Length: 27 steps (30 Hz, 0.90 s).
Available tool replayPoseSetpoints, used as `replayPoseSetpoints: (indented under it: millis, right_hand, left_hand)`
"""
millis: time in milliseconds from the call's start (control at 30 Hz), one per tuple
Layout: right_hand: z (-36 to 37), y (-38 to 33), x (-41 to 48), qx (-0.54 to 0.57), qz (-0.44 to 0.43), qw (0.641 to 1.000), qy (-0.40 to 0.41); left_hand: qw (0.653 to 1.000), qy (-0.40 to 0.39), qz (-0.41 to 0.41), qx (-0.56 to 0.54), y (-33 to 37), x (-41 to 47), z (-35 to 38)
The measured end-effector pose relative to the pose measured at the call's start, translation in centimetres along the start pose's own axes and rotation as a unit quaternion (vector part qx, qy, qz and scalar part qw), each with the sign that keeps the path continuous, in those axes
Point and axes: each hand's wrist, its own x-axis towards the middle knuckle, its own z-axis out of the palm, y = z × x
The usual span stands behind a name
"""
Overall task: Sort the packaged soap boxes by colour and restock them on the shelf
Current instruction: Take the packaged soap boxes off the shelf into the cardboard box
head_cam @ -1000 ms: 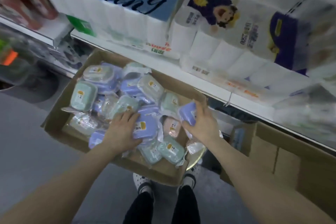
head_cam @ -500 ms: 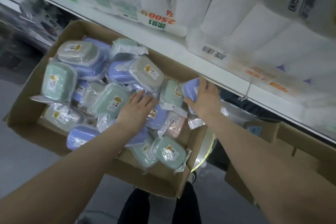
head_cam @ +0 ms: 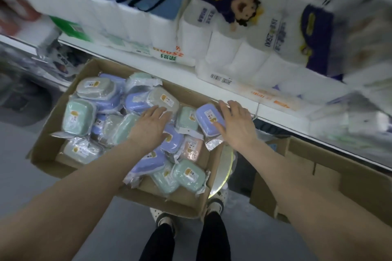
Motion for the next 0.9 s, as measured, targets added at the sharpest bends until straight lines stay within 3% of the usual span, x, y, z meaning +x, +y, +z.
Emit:
replayPoseSetpoints:
  millis: [233, 400, 633, 767, 900]
  right_hand:
    - [-12.1, 0.6, -3.9, -0.054, -0.008, 0.996, 0.073]
    - [-20.1, 2.4, -6.6, -0.104, -0.012, 0.981, 0.163]
    - [-31.2, 8.6, -8.3, -0.166, -0.033, 0.945, 0.279]
    - [-36.4, 14.6, -8.6, -0.189, 0.025, 0.927, 0.324]
    - [-38.7, 22.0, -9.4, -0.167, 0.126, 0.932, 0.294]
  left_hand:
    - [0.991, 0.103, 0.080, 0.037, 2.2, -1.4, -11.2]
    - [0.965, 0.183, 0.161, 0.096, 4.9, -1.0, -19.6]
    - [0.924, 0.312, 0.212, 0.065, 12.5, 2.4, -30.1]
    - [0.915, 0.323, 0.237, 0.042, 18.9, 5.3, -33.8]
    - [0.908, 0.314, 0.276, 0.019, 27.0, 8.3, -35.2]
